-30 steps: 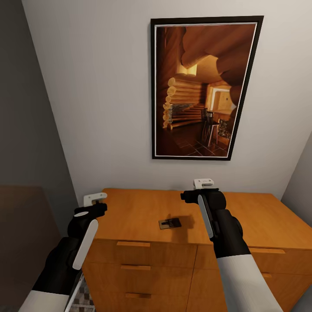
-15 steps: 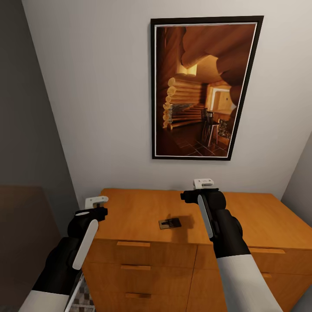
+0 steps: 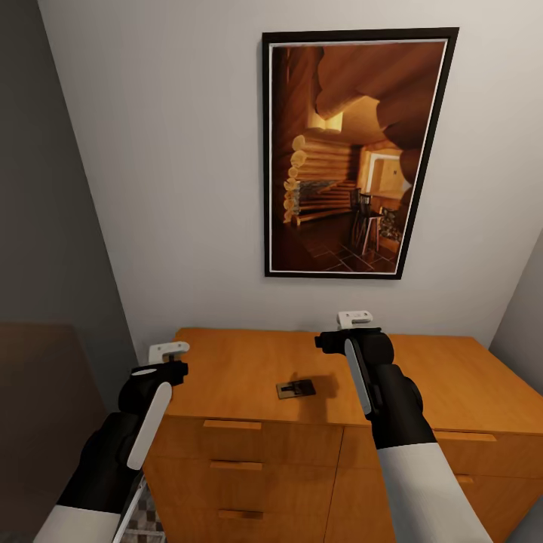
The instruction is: Take the four mousetraps from the cabinet in the bathroom and place them on the bathroom floor. Make sure all four end up on the same floor surface, and ensure that at least two of them are either under or directly next to the same bathroom sink.
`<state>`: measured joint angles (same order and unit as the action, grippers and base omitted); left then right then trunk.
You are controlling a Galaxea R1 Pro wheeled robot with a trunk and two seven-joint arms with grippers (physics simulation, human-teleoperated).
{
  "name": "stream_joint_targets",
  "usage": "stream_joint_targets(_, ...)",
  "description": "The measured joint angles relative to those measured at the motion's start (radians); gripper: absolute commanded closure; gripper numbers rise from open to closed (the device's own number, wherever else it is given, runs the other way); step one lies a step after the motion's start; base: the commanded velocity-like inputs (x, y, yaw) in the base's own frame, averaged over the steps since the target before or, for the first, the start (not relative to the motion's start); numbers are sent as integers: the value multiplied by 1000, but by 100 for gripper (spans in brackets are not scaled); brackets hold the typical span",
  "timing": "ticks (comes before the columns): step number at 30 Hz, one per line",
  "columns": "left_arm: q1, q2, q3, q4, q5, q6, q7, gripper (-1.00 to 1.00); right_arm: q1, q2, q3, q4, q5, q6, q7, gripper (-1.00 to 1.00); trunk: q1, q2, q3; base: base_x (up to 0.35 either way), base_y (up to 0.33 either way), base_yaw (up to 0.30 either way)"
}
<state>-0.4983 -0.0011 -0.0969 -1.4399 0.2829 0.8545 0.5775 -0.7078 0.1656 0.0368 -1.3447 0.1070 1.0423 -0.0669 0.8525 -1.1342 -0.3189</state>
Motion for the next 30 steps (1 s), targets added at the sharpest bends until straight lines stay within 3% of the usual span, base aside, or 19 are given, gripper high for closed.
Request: stream_joint_targets(30, 1, -3, -10, -1, 4, 2, -2, 100, 0, -2, -3, 0, 5, 0, -6, -100, 0, 0, 21, 2, 4, -143)
